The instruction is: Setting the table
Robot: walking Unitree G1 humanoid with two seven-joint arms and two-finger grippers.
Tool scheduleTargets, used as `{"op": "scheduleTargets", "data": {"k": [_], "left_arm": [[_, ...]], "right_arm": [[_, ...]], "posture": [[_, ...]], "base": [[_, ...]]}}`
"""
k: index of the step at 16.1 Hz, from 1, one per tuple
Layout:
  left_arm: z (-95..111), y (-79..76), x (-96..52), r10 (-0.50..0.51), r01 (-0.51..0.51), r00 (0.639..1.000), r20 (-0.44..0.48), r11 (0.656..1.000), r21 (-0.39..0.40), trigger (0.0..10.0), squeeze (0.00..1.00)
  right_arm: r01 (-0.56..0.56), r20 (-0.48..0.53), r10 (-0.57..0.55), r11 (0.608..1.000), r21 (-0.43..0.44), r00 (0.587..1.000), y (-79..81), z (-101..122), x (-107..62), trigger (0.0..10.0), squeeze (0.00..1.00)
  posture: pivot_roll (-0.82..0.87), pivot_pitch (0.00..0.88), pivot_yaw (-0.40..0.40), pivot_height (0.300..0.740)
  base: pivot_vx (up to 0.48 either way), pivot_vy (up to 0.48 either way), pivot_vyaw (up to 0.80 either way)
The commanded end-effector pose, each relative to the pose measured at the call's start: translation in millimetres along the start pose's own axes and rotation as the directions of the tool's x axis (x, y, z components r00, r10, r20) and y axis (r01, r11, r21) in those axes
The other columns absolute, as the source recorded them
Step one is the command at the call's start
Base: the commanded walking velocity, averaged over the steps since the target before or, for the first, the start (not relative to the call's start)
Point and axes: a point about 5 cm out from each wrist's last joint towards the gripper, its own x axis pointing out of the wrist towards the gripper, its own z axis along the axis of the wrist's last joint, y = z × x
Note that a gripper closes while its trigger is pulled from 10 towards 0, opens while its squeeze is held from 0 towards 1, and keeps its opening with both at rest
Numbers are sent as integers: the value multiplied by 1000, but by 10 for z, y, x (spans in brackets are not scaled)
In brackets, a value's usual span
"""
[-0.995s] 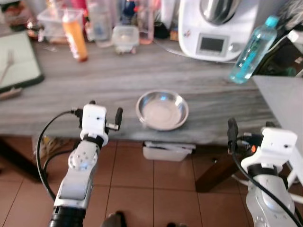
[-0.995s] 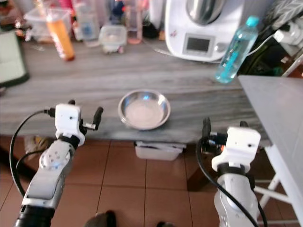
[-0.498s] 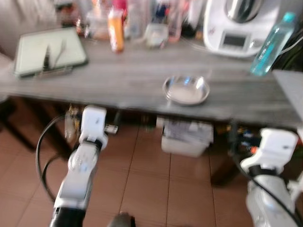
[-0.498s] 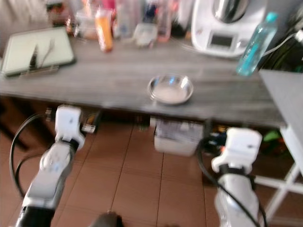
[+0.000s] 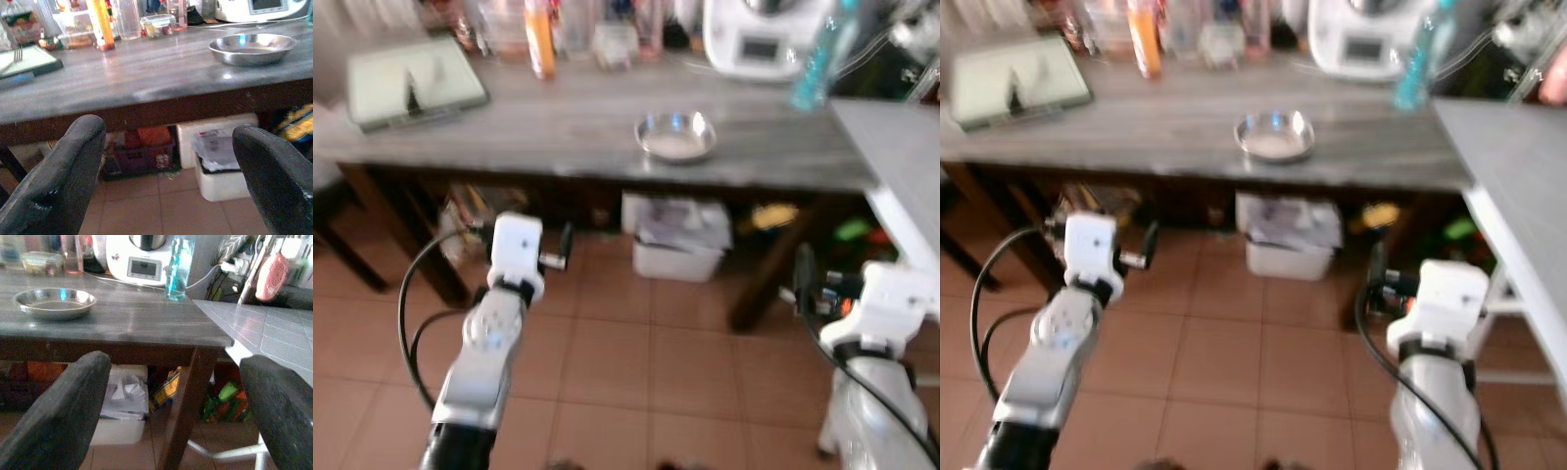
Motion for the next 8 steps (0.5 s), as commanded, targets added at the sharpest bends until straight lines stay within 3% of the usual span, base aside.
{"op": "scheduleTargets", "data": {"k": [1,4,8], "left_arm": [[-2,23,-6,5,-5,1000,-2,1000,17,10000,0],[12,3,0,-3,3,1000,14,1000,30,10000,0],[68,-76,4,-102,103,993,54,995,-13,10000,0]], "right_arm": [[-6,13,6,1000,0,1000,15,31,9,10000,0],[-7,15,7,1000,0,1000,19,31,10,10000,0],[-9,12,9,1000,2,1000,30,24,2,10000,0]], "posture": [[65,116,-37,740],[66,115,-34,740],[66,123,-35,740]], "base": [[-442,0,0],[-378,0,0],[0,0,0]]}}
